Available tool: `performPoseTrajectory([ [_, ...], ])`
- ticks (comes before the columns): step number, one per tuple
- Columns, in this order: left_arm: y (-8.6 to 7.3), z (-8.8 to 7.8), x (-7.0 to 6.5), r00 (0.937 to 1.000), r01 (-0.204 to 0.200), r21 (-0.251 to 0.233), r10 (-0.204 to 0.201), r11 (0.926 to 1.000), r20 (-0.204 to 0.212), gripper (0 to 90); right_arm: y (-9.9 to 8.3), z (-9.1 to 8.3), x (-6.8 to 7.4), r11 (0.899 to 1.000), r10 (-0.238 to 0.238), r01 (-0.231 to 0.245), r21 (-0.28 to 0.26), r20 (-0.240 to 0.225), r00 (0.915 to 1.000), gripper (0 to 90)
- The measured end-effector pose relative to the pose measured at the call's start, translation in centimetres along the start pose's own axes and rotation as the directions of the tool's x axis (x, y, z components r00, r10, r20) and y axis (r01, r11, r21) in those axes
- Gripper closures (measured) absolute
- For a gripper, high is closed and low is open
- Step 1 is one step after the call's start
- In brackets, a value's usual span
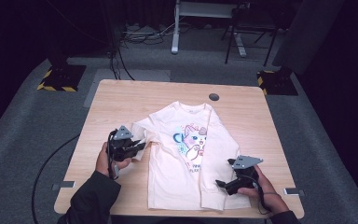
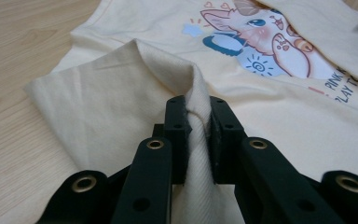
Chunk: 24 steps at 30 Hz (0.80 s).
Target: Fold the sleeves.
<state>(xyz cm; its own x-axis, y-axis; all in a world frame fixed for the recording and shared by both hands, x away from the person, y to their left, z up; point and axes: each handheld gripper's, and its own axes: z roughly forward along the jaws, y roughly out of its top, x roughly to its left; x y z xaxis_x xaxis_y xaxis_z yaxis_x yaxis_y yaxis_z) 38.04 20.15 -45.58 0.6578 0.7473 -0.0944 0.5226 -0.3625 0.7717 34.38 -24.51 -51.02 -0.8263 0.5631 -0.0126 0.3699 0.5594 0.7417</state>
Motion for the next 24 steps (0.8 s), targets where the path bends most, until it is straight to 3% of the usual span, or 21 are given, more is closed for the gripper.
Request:
performPoseTrajectory([
  [2, 0.0, 0.0, 0.0, 1.0000, 0.000, 0.000, 0.000, 1.0000, 0.000, 79.7, 0.0, 0.0, 0.0, 1.000, 0.000, 0.000, 0.000, 0.000, 1.0000, 1.0],
  [3, 0.7, 0.7, -1.1, 0.9994, -0.015, 0.000, 0.015, 0.9999, 0.030, 79.7, 0.0, 0.0, 0.0, 1.000, 0.000, 0.000, 0.000, 0.000, 1.0000, 1.0],
  [9, 1.2, 1.7, -2.2, 0.9972, -0.033, 0.002, 0.033, 0.9995, 0.067, 79.6, 0.0, 0.0, 0.0, 1.000, 0.001, -0.001, 0.001, 0.000, 1.0000, 1.0],
  [18, 1.9, 2.7, -4.1, 0.9888, -0.062, -0.002, 0.061, 0.9981, 0.136, 79.6, 0.0, 0.0, 0.0, 1.000, 0.001, -0.001, 0.001, 0.000, 1.0000, 1.0],
  [24, 2.1, 3.2, -4.9, 0.9856, -0.078, 0.008, 0.076, 0.9969, 0.151, 79.4, 0.0, 0.0, 0.0, 1.000, 0.001, -0.001, 0.001, -0.001, 1.0000, 1.0],
])
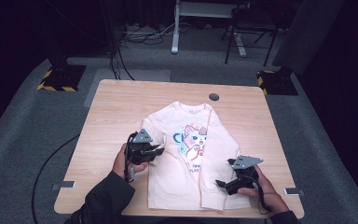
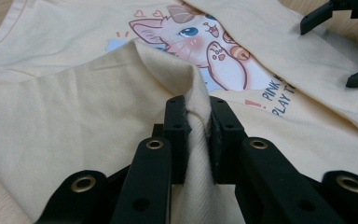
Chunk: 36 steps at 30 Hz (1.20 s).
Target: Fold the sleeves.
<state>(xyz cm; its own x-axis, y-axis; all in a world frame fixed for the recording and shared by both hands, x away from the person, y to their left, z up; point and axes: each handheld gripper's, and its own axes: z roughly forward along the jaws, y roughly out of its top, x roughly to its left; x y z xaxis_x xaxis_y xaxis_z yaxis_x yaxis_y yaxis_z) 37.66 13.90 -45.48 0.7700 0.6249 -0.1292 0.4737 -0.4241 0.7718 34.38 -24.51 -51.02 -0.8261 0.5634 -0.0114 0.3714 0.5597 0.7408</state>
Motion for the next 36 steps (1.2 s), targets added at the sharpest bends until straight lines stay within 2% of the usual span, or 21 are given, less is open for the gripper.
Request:
performPoseTrajectory([
  [14, 0.5, 1.1, -1.7, 0.9981, -0.044, 0.012, 0.043, 0.9990, 0.043, 79.4, 0.0, 0.0, 0.0, 1.000, 0.000, 0.000, 0.000, 0.000, 1.0000, 1.0],
  [23, 0.6, 1.4, -3.0, 0.9944, -0.069, 0.011, 0.068, 0.9975, 0.081, 79.3, 0.0, 0.0, 0.0, 1.000, 0.000, 0.000, 0.000, 0.000, 1.0000, 1.0],
  [30, 0.3, 1.7, -4.4, 0.9880, -0.101, 0.024, 0.098, 0.9946, 0.120, 79.3, 0.0, 0.0, 0.0, 1.000, 0.000, 0.000, 0.000, 0.000, 1.0000, 1.0],
  [36, 0.1, 2.1, -5.5, 0.9795, -0.129, 0.030, 0.123, 0.9912, 0.160, 79.2, 0.0, 0.0, 0.0, 1.000, 0.000, 0.000, 0.000, 0.000, 1.0000, 1.0],
])
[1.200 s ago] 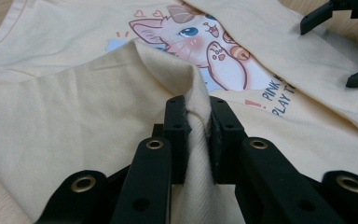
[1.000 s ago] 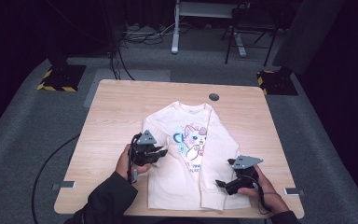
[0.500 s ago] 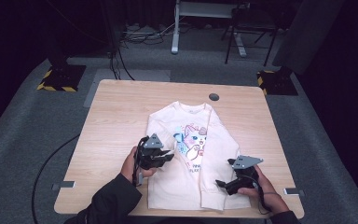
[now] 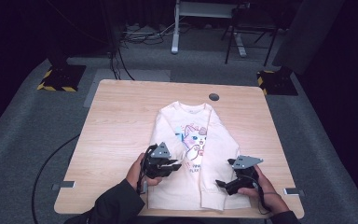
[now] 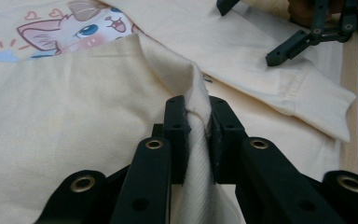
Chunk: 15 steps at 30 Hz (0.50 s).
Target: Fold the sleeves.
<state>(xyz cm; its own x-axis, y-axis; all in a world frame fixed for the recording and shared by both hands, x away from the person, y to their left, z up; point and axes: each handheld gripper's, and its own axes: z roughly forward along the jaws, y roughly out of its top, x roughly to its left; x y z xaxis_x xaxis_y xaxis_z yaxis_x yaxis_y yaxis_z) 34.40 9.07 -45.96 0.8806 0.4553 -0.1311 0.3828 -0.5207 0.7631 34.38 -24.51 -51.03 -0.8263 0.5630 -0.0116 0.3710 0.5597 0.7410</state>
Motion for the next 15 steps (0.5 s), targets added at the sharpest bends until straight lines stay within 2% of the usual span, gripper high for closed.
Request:
performPoseTrajectory([
  [8, 0.0, 0.4, -1.0, 0.9985, -0.013, 0.003, 0.013, 0.9999, 0.053, 78.8, 0.0, 0.0, 0.0, 1.000, 0.000, 0.000, 0.000, 0.000, 1.0000, 1.0],
  [15, -0.3, 0.9, -1.9, 0.9960, -0.063, 0.049, 0.059, 0.9968, 0.067, 78.2, 0.0, 0.0, 0.0, 1.000, 0.000, 0.000, 0.000, 0.000, 1.0000, 1.0],
])
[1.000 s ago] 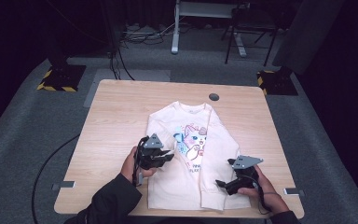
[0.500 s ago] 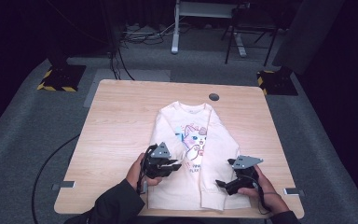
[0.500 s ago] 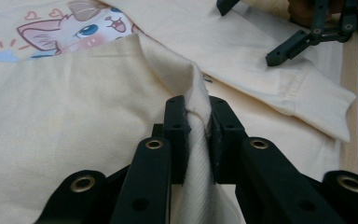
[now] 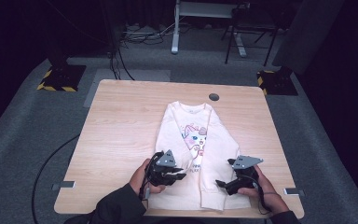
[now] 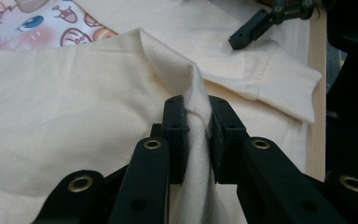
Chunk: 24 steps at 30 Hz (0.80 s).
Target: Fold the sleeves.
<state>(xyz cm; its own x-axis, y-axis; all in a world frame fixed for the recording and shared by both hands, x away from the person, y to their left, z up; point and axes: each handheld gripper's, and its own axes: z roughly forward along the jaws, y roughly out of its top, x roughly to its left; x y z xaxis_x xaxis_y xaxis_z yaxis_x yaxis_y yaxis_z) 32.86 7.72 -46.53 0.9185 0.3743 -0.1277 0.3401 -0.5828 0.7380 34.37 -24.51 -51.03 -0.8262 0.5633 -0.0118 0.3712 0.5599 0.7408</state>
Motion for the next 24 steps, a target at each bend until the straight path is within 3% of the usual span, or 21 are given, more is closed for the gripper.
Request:
performPoseTrajectory([
  [10, -0.5, 1.5, -1.0, 0.9986, -0.051, 0.094, 0.050, 0.9942, 0.015, 76.6, 0.0, 0.0, 0.0, 1.000, 0.000, 0.000, 0.000, 0.000, 1.0000, 1.0],
  [17, -0.7, 2.0, -1.3, 0.9987, -0.044, 0.107, 0.041, 0.9933, 0.028, 74.6, 0.0, 0.0, 0.0, 1.000, 0.000, 0.000, 0.000, 0.000, 1.0000, 1.0],
  [24, -1.0, 2.7, -1.4, 0.9976, -0.038, 0.114, 0.031, 0.9928, 0.062, 66.5, 0.0, 0.0, 0.0, 1.000, 0.000, 0.000, 0.000, 0.000, 1.0000, 1.0],
])
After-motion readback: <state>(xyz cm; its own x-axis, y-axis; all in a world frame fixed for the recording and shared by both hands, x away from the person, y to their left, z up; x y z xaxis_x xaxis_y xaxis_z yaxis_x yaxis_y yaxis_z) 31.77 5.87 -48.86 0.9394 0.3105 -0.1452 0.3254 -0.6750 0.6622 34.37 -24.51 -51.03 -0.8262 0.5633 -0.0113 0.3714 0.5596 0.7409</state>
